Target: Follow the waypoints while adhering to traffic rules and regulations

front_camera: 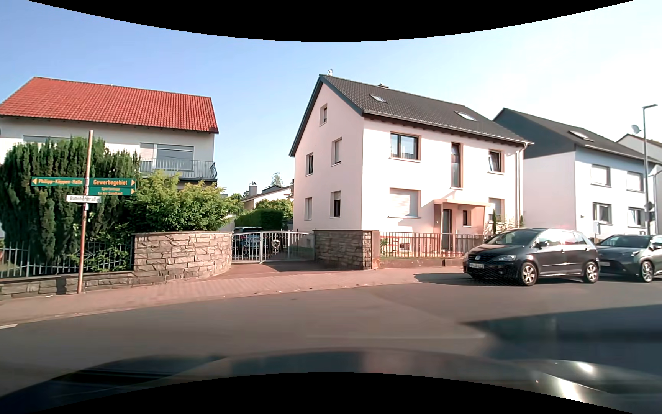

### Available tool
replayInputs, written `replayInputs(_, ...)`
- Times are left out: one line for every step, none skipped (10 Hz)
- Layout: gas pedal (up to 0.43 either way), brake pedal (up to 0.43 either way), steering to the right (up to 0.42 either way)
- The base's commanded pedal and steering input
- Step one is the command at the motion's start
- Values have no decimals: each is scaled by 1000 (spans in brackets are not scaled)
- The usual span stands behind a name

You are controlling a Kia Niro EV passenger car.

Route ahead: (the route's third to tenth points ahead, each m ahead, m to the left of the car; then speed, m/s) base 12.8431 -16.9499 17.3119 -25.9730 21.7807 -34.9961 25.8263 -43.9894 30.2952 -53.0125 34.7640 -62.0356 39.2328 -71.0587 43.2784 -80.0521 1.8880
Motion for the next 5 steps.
replayInputs(28, 0, 428)
replayInputs(79, 0, 464)
replayInputs(98, 0, 487)
replayInputs(118, 0, 502)
replayInputs(130, 0, 512)
